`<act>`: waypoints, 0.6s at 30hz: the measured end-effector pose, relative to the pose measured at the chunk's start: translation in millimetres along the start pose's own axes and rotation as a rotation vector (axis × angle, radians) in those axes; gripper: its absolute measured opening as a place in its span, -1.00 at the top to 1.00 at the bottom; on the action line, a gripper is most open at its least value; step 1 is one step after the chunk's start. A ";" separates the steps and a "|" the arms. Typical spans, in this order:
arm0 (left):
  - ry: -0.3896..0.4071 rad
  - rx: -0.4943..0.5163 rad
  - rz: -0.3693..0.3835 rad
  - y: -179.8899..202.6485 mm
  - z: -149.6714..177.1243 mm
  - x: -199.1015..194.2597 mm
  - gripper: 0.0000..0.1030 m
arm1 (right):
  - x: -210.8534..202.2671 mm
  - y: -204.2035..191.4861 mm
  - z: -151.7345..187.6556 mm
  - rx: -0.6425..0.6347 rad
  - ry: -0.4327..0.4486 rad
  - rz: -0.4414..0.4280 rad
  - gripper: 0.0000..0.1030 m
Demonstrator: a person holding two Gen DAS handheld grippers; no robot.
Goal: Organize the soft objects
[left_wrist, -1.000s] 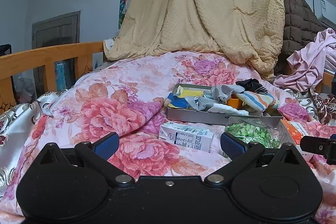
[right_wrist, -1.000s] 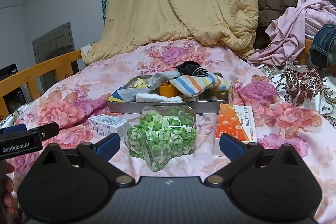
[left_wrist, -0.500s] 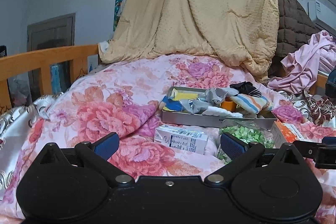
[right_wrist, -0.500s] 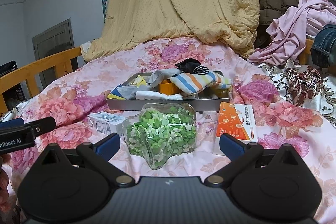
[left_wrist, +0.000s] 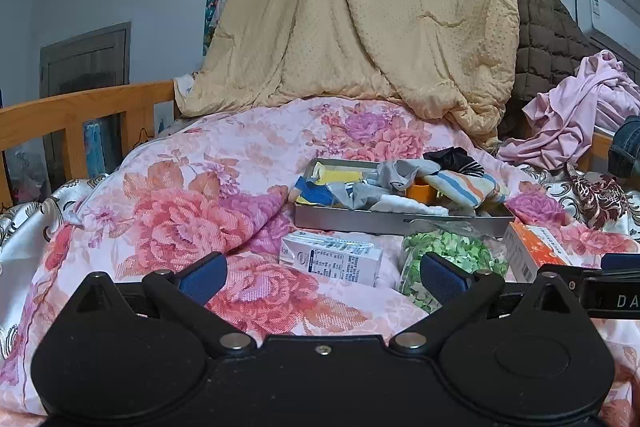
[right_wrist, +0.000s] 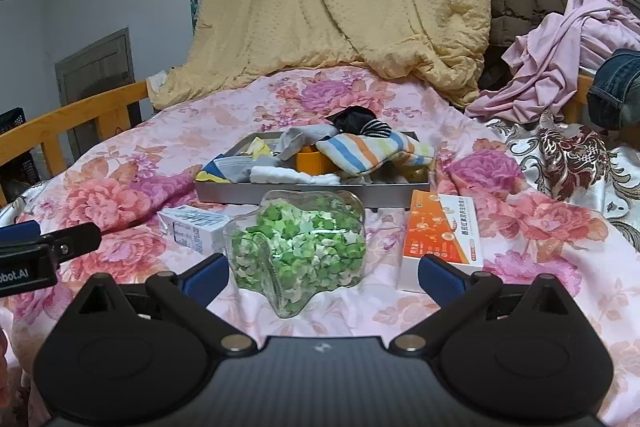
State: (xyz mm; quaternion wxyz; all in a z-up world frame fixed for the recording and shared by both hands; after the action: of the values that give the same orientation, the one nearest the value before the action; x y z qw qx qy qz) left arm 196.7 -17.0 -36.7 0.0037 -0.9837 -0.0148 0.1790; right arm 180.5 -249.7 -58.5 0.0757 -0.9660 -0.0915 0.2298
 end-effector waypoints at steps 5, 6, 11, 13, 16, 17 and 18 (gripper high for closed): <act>0.002 -0.004 0.004 -0.7 -1.9 -0.2 -0.98 | 1.5 1.1 1.0 0.001 -0.011 0.004 -0.99; 0.002 -0.004 0.004 -0.7 -1.8 -0.3 -0.98 | 1.0 1.1 0.9 0.000 -0.009 0.004 -0.99; -0.011 0.011 0.008 1.2 -0.1 1.5 -0.98 | 0.8 1.2 0.9 -0.002 -0.009 0.007 -0.99; -0.012 0.019 0.008 2.2 1.1 1.5 -0.98 | 0.7 2.3 0.7 0.000 -0.009 0.011 -0.99; -0.013 0.021 0.008 2.9 1.7 1.6 -0.98 | 1.0 4.3 0.9 0.007 -0.012 0.015 -0.99; -0.013 0.020 0.008 2.8 1.7 1.6 -0.98 | 1.0 4.7 1.0 0.008 -0.013 0.016 -0.99; -0.013 0.020 0.007 2.7 1.7 1.5 -0.98 | 1.0 5.1 1.0 0.008 -0.013 0.018 -0.99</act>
State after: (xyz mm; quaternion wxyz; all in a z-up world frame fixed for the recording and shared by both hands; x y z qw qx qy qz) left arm 197.6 -19.6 -38.9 0.0126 -0.9826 -0.0095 0.1853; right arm 181.6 -254.4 -60.8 0.0770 -0.9649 -0.0826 0.2371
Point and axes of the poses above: each gripper's, at about its wrist camera, not at the fingertips, and x roughly the way its jaws point, y to its right, z to its underside, the point moved 6 cm from there along x, roughly the way its jaws point, and after that the axes turned 11 degrees about -z, right-handed, at the moved point
